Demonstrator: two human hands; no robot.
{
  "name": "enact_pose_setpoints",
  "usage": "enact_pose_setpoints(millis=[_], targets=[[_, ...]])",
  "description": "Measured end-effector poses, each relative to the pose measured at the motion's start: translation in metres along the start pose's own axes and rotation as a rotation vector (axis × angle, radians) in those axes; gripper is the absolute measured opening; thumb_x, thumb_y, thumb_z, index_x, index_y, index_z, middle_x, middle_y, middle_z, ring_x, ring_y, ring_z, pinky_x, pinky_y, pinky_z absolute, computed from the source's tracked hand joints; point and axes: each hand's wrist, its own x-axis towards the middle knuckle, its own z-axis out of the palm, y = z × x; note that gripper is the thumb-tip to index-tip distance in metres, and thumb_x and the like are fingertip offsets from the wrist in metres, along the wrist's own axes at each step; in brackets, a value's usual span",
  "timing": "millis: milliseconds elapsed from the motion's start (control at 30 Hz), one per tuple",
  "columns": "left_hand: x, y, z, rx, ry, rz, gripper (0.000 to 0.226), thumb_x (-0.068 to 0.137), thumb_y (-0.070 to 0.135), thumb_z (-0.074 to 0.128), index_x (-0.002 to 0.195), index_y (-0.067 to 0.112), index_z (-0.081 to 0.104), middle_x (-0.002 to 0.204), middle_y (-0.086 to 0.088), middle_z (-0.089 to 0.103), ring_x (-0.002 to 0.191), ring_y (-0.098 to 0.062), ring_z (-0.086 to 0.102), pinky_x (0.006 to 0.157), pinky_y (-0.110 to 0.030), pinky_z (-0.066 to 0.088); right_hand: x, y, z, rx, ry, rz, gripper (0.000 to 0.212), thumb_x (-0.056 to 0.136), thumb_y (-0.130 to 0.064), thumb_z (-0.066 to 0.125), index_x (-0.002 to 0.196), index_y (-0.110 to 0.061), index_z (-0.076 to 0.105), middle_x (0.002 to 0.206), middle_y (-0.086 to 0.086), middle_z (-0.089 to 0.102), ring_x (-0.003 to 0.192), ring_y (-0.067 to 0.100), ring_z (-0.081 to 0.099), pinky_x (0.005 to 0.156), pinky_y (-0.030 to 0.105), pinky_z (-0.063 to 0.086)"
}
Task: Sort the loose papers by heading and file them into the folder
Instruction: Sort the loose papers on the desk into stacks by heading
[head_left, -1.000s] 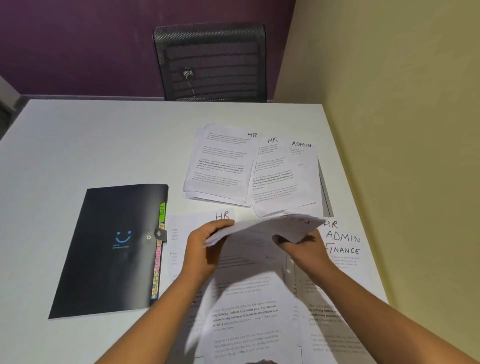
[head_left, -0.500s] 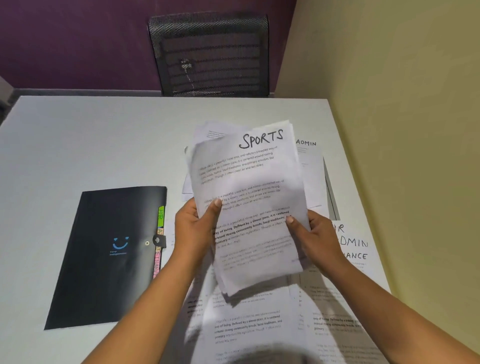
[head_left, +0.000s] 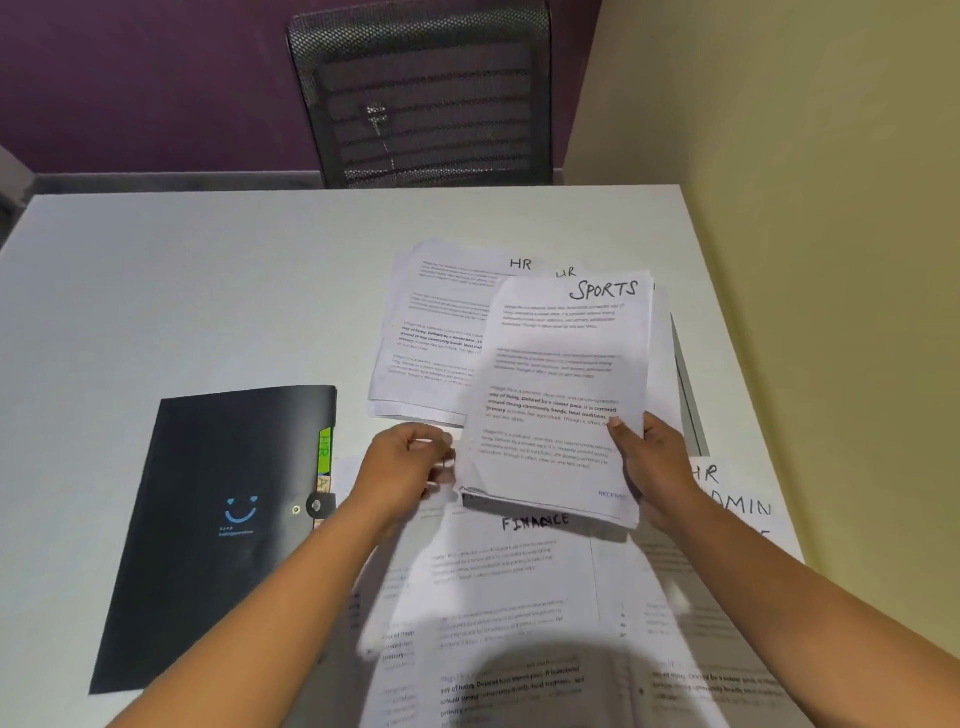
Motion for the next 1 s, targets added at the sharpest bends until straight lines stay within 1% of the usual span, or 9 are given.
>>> enact_pose_setpoints(millis=[167,267,367,433,567,633,767,867,1000], targets=[[0.056,0.005,-0.020,0.159,0.215,0.061,0.011,0.088,0.013,0.069,0.095,0.006,0.068,0.093,-0.010,0.074,0.069,-0.017,0.070,0.060,-0.024,0.055,0.041,0.013,-0.010,-0.054,0.048,0.073,0.020,0.096,-0.016,0.063,0.114,-0.008,0.067,0.102,0.010,0.072,0.078,0.014,0.071,0.070,0.029,0.059],[0.085,0.016,-0.028,0.381,0.327,0.119,0.019,0.088,0.024,0.070,0.099,0.011,0.063,0.080,0.004,0.066,0.071,-0.016,0.066,0.065,-0.025,0.048,0.054,0.016,-0.014,-0.108,0.067,0.107,0.013,0.094,-0.017,0.065,0.104,-0.009,0.068,0.090,0.004,0.072,0.077,0.018,0.070,0.065,0.026,0.055],[0.112,0.021,-0.032,0.548,0.418,0.124,0.034,0.088,0.035,0.067,0.111,0.011,0.061,0.096,-0.001,0.067,0.097,-0.028,0.064,0.082,-0.034,0.049,0.059,0.019,-0.015,-0.149,0.086,0.104,0.009,0.092,-0.016,0.066,0.084,-0.015,0.067,0.066,-0.005,0.067,0.065,0.020,0.061,0.063,0.026,0.049],[0.131,0.022,-0.032,0.605,0.450,0.085,0.049,0.086,0.041,0.067,0.119,0.006,0.060,0.116,-0.010,0.065,0.109,-0.033,0.061,0.089,-0.038,0.048,0.060,0.022,-0.015,-0.169,0.092,0.096,0.013,0.091,-0.017,0.066,0.078,-0.015,0.066,0.068,-0.001,0.067,0.066,0.021,0.061,0.064,0.028,0.048],[0.147,0.028,-0.017,0.761,0.437,0.000,0.070,0.071,0.051,0.078,0.118,0.006,0.054,0.122,-0.016,0.052,0.109,-0.038,0.057,0.085,-0.044,0.055,0.063,0.024,-0.015,-0.200,0.095,0.080,0.009,0.091,-0.018,0.065,0.086,-0.013,0.070,0.087,0.006,0.074,0.077,0.025,0.068,0.071,0.033,0.054],[0.145,0.033,-0.007,0.722,0.389,-0.022,0.070,0.062,0.032,0.089,0.115,0.010,0.048,0.119,-0.012,0.041,0.099,-0.036,0.058,0.060,-0.037,0.057,0.066,0.024,-0.017,-0.203,0.098,0.072,0.008,0.091,-0.019,0.065,0.089,-0.014,0.071,0.089,0.005,0.075,0.081,0.025,0.070,0.075,0.035,0.056],[0.154,0.036,-0.005,0.530,0.314,-0.049,0.077,0.054,0.024,0.095,0.117,0.008,0.052,0.114,-0.006,0.057,0.099,-0.028,0.063,0.084,-0.035,0.054,0.068,0.024,-0.016,-0.222,0.108,0.056,0.009,0.091,-0.019,0.066,0.088,-0.012,0.070,0.089,0.006,0.075,0.079,0.025,0.070,0.068,0.031,0.055],[0.157,0.034,-0.009,0.242,0.281,-0.015,0.029,0.076,0.035,0.082,0.083,0.014,0.064,0.085,-0.005,0.070,0.081,-0.025,0.066,0.077,-0.033,0.054,0.068,0.026,-0.016,-0.219,0.114,0.054,0.009,0.090,-0.019,0.067,0.088,-0.011,0.071,0.089,0.006,0.076,0.084,0.028,0.071,0.077,0.040,0.058],[0.152,0.030,-0.016,0.126,0.286,0.054,0.037,0.093,0.023,0.062,0.060,0.011,0.052,0.060,-0.006,0.055,0.064,-0.021,0.052,0.063,-0.030,0.041,0.069,0.026,-0.014,-0.223,0.107,0.051,0.008,0.090,-0.019,0.067,0.087,-0.012,0.071,0.087,0.006,0.076,0.084,0.030,0.072,0.080,0.044,0.058]])
